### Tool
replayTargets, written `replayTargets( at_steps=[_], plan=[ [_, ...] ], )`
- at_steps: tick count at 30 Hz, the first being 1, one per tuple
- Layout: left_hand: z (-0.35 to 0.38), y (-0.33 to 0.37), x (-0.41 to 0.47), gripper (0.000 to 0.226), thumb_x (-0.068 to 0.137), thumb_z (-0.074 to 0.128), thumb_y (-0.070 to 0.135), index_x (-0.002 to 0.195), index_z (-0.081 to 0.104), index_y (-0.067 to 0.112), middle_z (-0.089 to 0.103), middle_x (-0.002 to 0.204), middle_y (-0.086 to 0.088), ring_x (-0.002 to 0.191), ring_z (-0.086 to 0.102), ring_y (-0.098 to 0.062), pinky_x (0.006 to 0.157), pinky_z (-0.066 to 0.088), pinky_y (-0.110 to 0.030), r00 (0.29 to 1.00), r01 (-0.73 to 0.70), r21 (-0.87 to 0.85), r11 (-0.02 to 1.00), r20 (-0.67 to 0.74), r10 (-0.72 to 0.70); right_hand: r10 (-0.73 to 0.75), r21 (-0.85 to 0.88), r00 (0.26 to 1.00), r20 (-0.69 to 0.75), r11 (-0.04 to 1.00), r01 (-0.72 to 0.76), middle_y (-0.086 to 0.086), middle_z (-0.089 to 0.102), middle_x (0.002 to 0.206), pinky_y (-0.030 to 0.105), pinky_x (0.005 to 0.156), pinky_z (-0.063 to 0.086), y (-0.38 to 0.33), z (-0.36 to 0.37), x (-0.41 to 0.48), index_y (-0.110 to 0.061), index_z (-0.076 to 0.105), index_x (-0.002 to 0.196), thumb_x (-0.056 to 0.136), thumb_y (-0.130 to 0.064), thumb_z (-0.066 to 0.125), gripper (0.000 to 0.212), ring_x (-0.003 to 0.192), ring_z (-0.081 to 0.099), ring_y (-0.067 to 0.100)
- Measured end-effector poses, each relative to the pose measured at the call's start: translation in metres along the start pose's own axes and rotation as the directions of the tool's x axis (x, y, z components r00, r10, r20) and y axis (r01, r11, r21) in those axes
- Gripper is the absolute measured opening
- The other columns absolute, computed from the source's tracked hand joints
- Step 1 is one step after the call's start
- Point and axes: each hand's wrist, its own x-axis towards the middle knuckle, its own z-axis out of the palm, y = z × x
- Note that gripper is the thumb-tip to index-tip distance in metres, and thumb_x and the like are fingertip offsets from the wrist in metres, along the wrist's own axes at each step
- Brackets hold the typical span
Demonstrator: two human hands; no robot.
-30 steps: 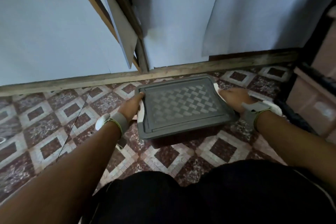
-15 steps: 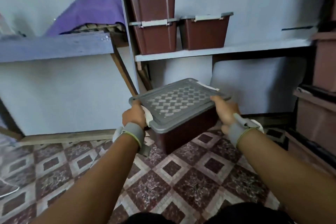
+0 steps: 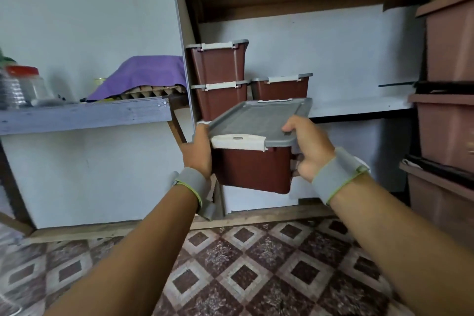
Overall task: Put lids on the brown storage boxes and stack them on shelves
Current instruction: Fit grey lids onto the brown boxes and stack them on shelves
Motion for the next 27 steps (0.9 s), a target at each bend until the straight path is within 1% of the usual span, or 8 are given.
replayTargets(
  at_steps=[2, 5, 9, 11, 13, 15, 21, 27],
  plan=[
    [0.002, 0.015, -0.007, 0.043, 0.064, 0.056, 0.056, 0.093, 0.065, 0.025, 0.059, 0.098, 0.0, 0.085, 0.055, -0.02, 0.083, 0.047, -0.039, 0.99, -0.026, 0.042, 0.999, 0.139, 0.02, 0.005, -0.034, 0.999, 0.043, 0.999, -0.004, 0.005, 0.053, 0.075, 0.032, 0.064, 0.048, -0.023, -0.006, -0.007, -0.016, 0.058, 0.084, 0.073, -0.013, 0.058, 0.011, 0.064, 0.052, 0.022],
    [0.012, 0.036, -0.015, 0.041, 0.062, 0.051, 0.057, 0.088, 0.065, 0.027, 0.062, 0.093, 0.0, 0.085, 0.055, -0.02, 0.079, 0.042, -0.041, 0.971, -0.061, 0.071, 0.996, 0.237, 0.042, -0.002, -0.012, 0.996, 0.088, 1.0, 0.003, 0.005, 0.055, 0.077, 0.035, 0.065, 0.051, -0.046, -0.009, -0.013, -0.018, 0.058, 0.09, 0.077, -0.018, 0.058, 0.012, 0.064, 0.054, 0.021],
    [0.029, 0.072, -0.024, 0.045, 0.069, 0.042, 0.058, 0.084, 0.067, 0.024, 0.064, 0.1, -0.002, 0.088, 0.056, -0.026, 0.078, 0.039, -0.042, 0.979, -0.132, 0.019, 0.991, 0.159, 0.127, -0.124, 0.014, 0.986, 0.114, 0.992, 0.124, -0.001, 0.057, 0.076, 0.021, 0.054, 0.044, -0.074, -0.007, -0.02, -0.022, 0.06, 0.084, 0.076, -0.037, 0.06, 0.017, 0.059, 0.054, 0.015],
    [0.039, 0.09, -0.03, 0.04, 0.075, 0.04, 0.056, 0.083, 0.062, 0.023, 0.059, 0.094, -0.001, 0.082, 0.051, -0.025, 0.076, 0.038, -0.039, 0.98, -0.138, -0.029, 0.99, 0.142, 0.14, -0.215, 0.005, 0.97, 0.109, 0.976, 0.216, -0.006, 0.062, 0.072, 0.022, 0.055, 0.047, -0.086, -0.003, -0.021, -0.024, 0.061, 0.08, 0.076, -0.049, 0.06, 0.026, 0.058, 0.061, 0.013],
    [0.051, 0.105, -0.031, 0.051, 0.068, 0.04, 0.058, 0.091, 0.066, 0.021, 0.066, 0.101, 0.0, 0.087, 0.057, -0.026, 0.082, 0.044, -0.036, 0.976, -0.128, -0.071, 0.989, 0.169, 0.139, -0.283, -0.012, 0.955, 0.089, 0.958, 0.285, -0.005, 0.068, 0.086, 0.033, 0.069, 0.057, -0.094, 0.003, -0.017, -0.024, 0.06, 0.095, 0.067, -0.064, 0.063, 0.049, 0.079, 0.071, 0.019],
    [0.064, 0.116, -0.029, 0.07, 0.062, 0.037, 0.06, 0.109, 0.069, 0.021, 0.07, 0.118, -0.002, 0.104, 0.063, -0.028, 0.098, 0.047, -0.043, 0.968, -0.172, -0.082, 0.982, 0.169, 0.184, -0.341, -0.087, 0.94, 0.032, 0.935, 0.343, -0.005, 0.066, 0.106, 0.045, 0.086, 0.056, -0.098, 0.012, -0.016, -0.034, 0.05, 0.113, 0.054, -0.077, 0.065, 0.075, 0.101, 0.067, 0.026],
    [0.106, 0.135, -0.001, 0.101, 0.051, 0.051, 0.088, 0.134, 0.056, 0.033, 0.06, 0.136, 0.005, 0.123, 0.057, -0.024, 0.103, 0.042, -0.051, 0.94, -0.212, -0.091, 0.973, 0.253, 0.229, -0.516, -0.176, 0.848, -0.119, 0.852, 0.493, -0.008, 0.048, 0.124, 0.049, 0.096, 0.049, -0.121, 0.019, 0.009, -0.036, 0.043, 0.123, 0.051, -0.08, 0.062, 0.086, 0.119, 0.051, 0.026],
    [0.129, 0.151, -0.019, 0.073, 0.065, 0.056, 0.062, 0.126, 0.049, 0.022, 0.058, 0.114, 0.008, 0.113, 0.055, -0.021, 0.104, 0.044, -0.047, 0.862, -0.399, -0.019, 0.917, 0.333, 0.382, -0.58, -0.205, 0.798, -0.165, 0.811, 0.547, -0.009, 0.046, 0.124, 0.047, 0.098, 0.048, -0.15, 0.021, 0.05, -0.031, 0.046, 0.126, 0.056, -0.076, 0.06, 0.084, 0.119, 0.05, 0.023]
  ],
)
